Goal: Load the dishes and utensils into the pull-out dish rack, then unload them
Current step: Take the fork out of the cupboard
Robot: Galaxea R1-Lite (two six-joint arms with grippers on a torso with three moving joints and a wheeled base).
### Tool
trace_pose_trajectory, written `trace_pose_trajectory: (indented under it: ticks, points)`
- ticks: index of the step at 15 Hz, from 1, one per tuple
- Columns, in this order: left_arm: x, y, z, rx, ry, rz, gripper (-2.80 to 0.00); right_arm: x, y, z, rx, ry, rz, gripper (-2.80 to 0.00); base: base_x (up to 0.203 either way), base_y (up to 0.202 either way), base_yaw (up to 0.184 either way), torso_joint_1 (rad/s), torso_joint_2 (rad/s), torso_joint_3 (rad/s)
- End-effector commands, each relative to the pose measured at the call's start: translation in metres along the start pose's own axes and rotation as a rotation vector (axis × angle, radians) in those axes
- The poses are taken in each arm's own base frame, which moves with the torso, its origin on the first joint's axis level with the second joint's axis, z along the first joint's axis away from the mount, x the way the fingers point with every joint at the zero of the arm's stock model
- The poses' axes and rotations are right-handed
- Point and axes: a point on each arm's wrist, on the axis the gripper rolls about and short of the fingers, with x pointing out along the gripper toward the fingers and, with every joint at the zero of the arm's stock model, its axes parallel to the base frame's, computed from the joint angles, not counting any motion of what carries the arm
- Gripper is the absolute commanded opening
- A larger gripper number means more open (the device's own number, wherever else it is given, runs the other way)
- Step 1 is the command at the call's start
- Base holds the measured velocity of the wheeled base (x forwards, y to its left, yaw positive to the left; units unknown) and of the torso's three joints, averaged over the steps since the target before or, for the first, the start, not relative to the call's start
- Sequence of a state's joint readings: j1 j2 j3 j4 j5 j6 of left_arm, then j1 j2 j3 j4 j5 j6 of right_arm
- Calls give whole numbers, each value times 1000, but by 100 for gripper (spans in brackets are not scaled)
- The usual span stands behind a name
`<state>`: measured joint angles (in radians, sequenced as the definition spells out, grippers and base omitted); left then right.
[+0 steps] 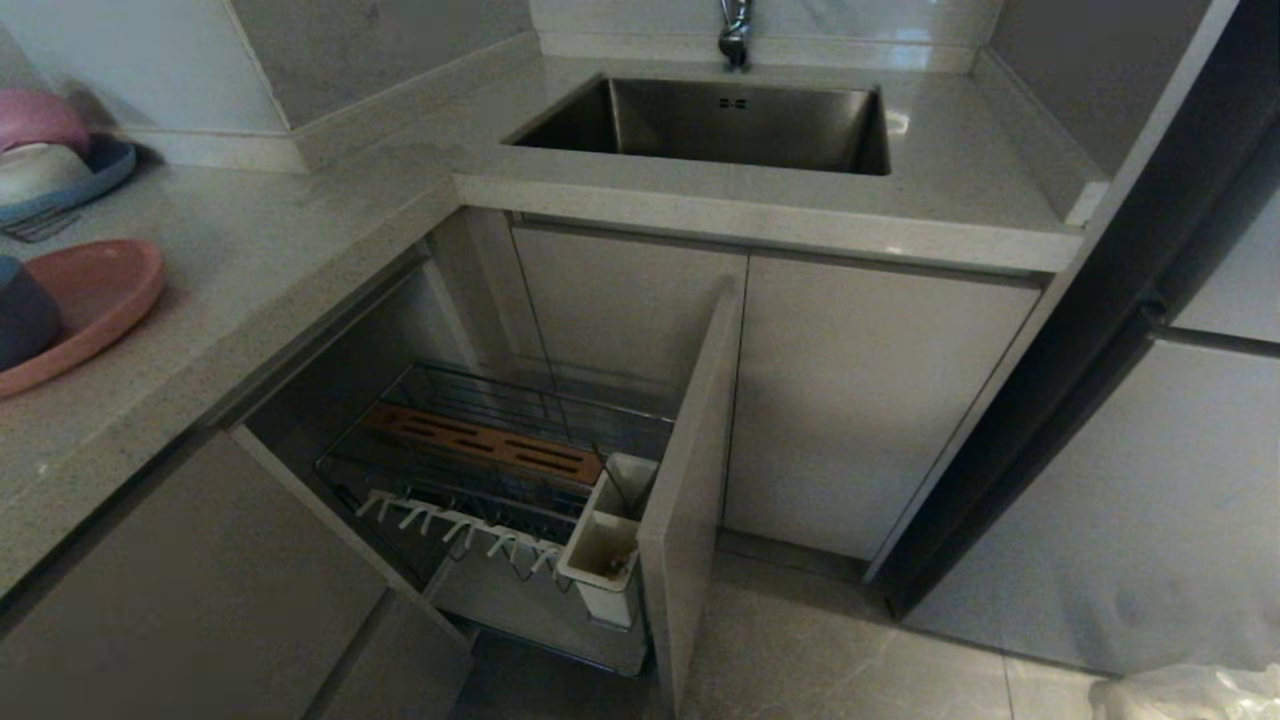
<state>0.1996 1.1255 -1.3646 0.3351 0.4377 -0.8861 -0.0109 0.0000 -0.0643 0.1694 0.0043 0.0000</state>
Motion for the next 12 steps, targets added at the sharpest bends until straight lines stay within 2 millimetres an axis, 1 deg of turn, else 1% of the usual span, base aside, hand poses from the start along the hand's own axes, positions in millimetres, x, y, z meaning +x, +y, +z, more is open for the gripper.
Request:
trace_pose_trajectory:
  ticks: [1,6,8,12]
  points:
    - [10,5,-5,-5,-21,16,-280,0,0,0,0,1,0,-280,0,0,0,0,0,0]
    - [24,21,-18,29,-101,-8,-280,0,0,0,0,1,0,-280,0,0,0,0,0,0]
    - [22,26,-17,25,-113,-24,-280,0,0,0,0,1,0,-280,0,0,0,0,0,0]
    - [14,34,-12,14,-68,-171,-280,0,0,0,-2,1,0,-280,0,0,0,0,0,0]
